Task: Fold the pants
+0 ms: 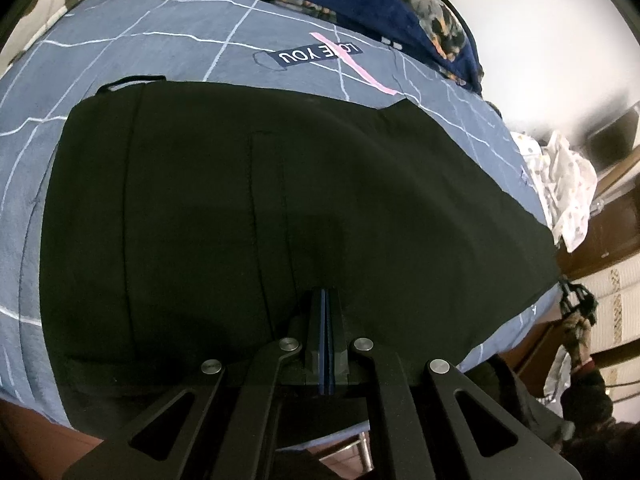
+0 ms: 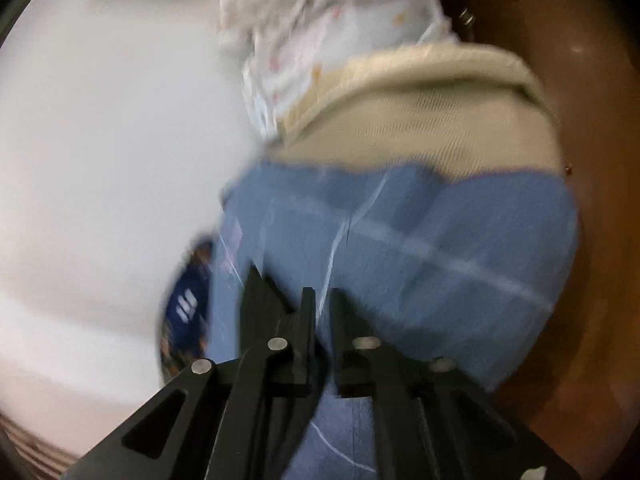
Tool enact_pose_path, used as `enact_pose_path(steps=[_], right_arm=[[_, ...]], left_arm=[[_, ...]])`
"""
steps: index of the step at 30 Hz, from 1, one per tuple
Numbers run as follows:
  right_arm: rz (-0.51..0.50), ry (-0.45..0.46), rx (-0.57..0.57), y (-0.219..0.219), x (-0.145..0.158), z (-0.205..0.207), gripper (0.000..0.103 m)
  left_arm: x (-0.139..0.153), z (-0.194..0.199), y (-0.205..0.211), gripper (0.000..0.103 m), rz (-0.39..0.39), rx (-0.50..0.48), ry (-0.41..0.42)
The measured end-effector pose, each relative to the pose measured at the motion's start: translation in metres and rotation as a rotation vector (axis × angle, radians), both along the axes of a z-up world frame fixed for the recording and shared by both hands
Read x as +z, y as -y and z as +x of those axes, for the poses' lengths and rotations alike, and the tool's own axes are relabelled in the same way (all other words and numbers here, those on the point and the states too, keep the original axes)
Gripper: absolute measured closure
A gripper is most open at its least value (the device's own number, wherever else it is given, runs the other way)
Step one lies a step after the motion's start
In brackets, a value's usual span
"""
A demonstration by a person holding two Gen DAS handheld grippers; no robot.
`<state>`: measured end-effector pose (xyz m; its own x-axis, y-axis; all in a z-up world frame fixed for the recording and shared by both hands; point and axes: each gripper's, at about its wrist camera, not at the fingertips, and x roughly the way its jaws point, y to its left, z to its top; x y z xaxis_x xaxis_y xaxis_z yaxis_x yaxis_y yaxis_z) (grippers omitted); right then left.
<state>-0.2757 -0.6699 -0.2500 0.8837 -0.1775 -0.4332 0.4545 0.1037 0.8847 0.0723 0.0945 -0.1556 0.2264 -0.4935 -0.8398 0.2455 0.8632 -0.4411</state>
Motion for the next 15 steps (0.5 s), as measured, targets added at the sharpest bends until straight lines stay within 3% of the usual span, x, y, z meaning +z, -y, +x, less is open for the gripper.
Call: enact_pose_path(steps=[3,9,11,15], right_arm=[[0.019,0.118,0.037,-0.012,0.007,-0.013,0.093],[0.066,0.092,0.216,-0.044,0.006,0.018,0.092],[0.083,0.047,0.229,-0.046,0.0,0.028,0.088],[0.1,0.052,0.209,-0.046,-0.005,0.033,0.082]], left_arm=[[0.0,0.0,0.001,0.101,0.0,0.005,0.005],[-0.002,0.0,-0.001,0.101,-0.011,0.012,-0.002],[-0.001,0.0,0.0,0.101,-0.004,0.009,0.002],[-0.001,0.0,0.001,0.101,-0.009,0.013,0.004]])
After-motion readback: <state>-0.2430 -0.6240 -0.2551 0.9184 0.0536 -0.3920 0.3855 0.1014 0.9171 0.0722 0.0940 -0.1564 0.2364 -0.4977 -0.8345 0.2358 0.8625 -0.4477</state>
